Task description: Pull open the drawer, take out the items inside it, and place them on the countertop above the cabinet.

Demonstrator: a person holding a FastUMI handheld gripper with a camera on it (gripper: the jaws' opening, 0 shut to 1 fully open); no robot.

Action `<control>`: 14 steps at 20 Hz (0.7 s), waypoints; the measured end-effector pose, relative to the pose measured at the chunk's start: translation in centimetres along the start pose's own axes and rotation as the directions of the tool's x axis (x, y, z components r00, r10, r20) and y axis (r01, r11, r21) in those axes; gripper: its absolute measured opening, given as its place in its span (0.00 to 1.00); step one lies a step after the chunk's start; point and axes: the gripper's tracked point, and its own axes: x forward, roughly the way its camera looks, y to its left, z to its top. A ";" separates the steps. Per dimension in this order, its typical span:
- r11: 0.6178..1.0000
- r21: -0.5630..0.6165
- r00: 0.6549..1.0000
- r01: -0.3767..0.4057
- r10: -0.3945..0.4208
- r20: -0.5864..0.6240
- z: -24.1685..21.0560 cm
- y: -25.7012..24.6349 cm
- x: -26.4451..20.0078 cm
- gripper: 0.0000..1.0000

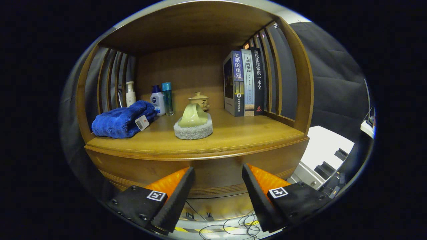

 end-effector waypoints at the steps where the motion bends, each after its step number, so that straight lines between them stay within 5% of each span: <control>1: 1.000 0.003 1.000 0.006 -0.006 -0.008 0.2 -0.2 -0.2 0.97; 14: 0.997 -0.071 0.978 0.006 0.009 0.210 19.4 -0.5 -14.0 0.98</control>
